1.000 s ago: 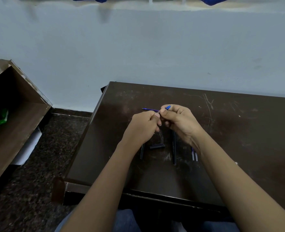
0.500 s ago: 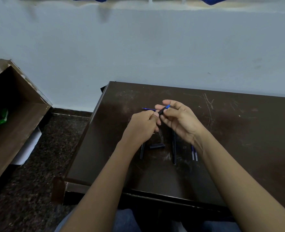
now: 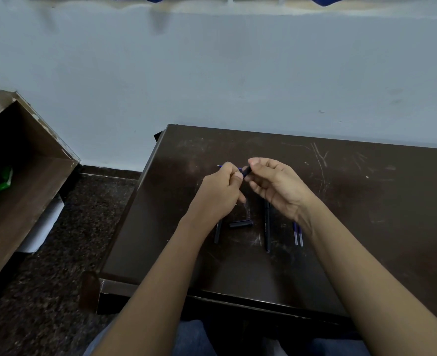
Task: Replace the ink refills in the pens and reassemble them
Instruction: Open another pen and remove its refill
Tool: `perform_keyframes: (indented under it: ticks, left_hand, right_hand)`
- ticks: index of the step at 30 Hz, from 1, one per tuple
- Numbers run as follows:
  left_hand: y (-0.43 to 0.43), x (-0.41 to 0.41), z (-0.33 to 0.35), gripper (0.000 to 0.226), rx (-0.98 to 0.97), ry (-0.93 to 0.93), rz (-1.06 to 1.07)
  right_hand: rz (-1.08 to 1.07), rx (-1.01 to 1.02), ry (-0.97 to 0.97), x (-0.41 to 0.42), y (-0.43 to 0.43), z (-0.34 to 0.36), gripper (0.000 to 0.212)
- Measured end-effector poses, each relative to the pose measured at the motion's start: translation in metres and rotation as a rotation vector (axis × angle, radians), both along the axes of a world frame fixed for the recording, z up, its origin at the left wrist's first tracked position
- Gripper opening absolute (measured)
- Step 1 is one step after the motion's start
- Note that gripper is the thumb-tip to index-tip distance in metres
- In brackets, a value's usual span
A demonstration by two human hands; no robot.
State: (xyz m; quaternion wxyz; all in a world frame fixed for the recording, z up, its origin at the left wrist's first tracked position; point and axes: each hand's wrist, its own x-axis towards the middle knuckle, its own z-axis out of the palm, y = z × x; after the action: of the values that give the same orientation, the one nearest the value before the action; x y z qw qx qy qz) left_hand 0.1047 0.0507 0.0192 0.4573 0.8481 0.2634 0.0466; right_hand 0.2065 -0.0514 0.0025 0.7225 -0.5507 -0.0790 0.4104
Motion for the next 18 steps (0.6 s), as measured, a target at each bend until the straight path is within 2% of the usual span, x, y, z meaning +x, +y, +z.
perform_keyframes:
  ticks: [4, 13, 18]
  left_hand:
    - [0.0007, 0.0009, -0.0035, 0.022, -0.001, 0.002, 0.012]
    - [0.0005, 0.002, -0.0005, 0.027, -0.04, 0.001, 0.015]
    - [0.0013, 0.0, 0.0004, 0.019, 0.023, 0.003, -0.006]
  right_hand:
    - [0.011, -0.082, -0.044, -0.0016, -0.0009, -0.002, 0.007]
    - [-0.031, 0.06, 0.085, 0.0012, -0.0016, 0.0015, 0.032]
    - [-0.072, 0.079, 0.075, 0.0029, -0.0019, 0.0, 0.028]
